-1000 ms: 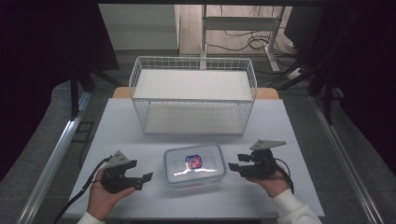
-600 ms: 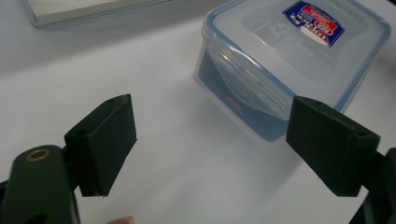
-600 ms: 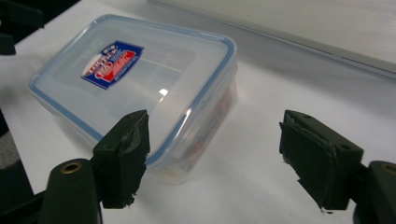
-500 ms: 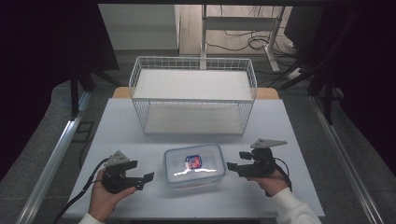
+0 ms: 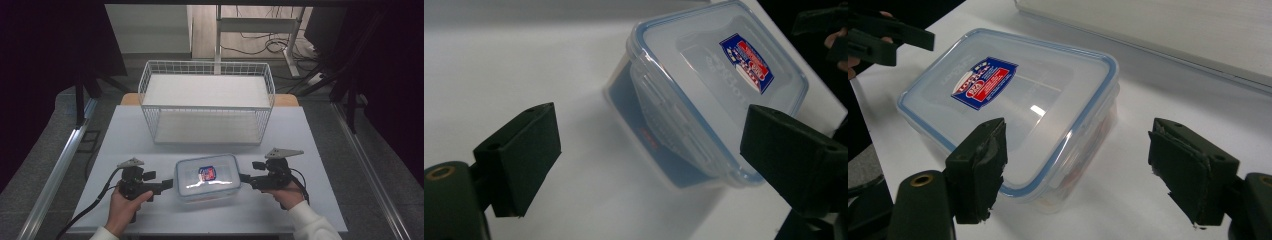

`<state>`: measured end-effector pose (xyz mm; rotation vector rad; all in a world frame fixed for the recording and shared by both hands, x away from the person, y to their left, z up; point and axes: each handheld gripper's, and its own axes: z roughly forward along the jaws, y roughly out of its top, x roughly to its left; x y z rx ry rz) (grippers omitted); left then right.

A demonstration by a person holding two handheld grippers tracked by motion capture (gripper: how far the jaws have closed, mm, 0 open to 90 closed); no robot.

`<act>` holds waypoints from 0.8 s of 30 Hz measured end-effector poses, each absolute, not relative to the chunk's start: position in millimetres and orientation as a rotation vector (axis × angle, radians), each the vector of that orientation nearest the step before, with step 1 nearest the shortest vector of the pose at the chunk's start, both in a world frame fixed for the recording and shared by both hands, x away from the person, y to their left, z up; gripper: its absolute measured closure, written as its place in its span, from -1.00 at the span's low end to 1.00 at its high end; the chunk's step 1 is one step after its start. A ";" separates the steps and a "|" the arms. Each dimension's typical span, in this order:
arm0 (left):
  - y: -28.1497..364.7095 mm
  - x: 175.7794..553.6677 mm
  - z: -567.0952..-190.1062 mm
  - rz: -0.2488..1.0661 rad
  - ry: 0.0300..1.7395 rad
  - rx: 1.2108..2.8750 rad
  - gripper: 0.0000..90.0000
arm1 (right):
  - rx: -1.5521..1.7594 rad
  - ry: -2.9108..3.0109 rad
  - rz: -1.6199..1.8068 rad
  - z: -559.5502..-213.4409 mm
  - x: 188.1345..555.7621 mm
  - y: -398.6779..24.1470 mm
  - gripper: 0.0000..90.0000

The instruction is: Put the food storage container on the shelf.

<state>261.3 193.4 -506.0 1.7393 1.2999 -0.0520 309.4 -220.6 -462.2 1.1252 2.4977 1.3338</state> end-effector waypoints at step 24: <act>169.8 282.8 -532.6 -0.364 1.270 1.650 -0.58 | 1.212 2.499 1.344 -467.6 320.1 -218.2 -0.57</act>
